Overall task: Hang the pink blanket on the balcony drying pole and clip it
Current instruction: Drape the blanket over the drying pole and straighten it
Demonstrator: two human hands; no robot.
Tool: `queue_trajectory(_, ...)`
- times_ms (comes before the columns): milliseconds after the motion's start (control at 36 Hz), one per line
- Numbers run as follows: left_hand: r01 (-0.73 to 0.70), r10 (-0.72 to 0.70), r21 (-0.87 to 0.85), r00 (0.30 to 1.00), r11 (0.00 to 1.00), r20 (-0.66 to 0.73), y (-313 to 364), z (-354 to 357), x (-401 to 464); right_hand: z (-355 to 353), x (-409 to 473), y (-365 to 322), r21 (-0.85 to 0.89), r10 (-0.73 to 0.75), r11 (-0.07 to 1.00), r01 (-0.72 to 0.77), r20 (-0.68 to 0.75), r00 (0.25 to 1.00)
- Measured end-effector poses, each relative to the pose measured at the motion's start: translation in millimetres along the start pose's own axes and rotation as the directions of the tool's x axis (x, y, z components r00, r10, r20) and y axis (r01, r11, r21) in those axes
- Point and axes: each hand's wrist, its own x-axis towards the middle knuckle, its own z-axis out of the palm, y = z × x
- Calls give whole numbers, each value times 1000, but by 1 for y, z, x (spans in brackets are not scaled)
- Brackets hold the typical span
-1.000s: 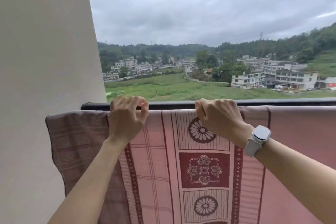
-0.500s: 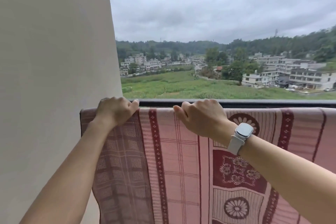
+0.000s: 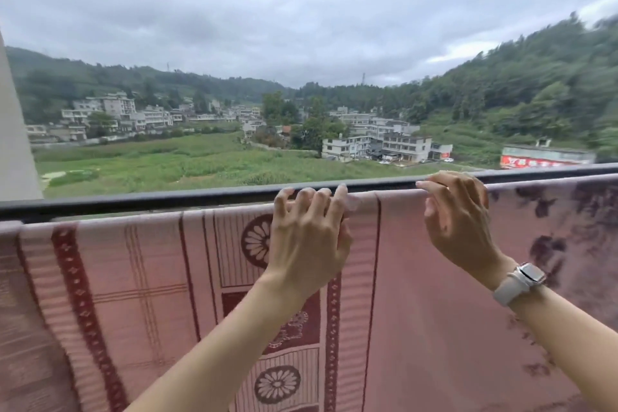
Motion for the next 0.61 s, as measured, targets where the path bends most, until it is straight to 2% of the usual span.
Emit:
queue_trajectory(139,-79,78,21,996,997,31,73,35,38,-10,-10,77,-66,33,997,-30,44,999)
queue_trajectory(250,-93,91,83,995,992,33,122,65,63,-6,-7,125,-54,-80,995,86,107,991)
queue_trajectory(389,9,3,231,999,973,-55,138,91,86,-6,23,148,-18,-182,982,188,163,970)
queue_trajectory(444,46,-53,232,998,972,23,144,83,98,-5,39,151,12,-213,975,220,310,927)
queue_trajectory(528,117,-161,240,972,964,170,154,74,121,0,60,158,163,-216,976,145,614,759)
queue_trajectory(556,147,-200,216,948,965,248,154,73,127,-1,64,159,222,-222,971,94,672,707)
queue_trajectory(611,227,-296,219,879,949,374,155,68,134,-6,65,165,334,-271,942,44,674,687)
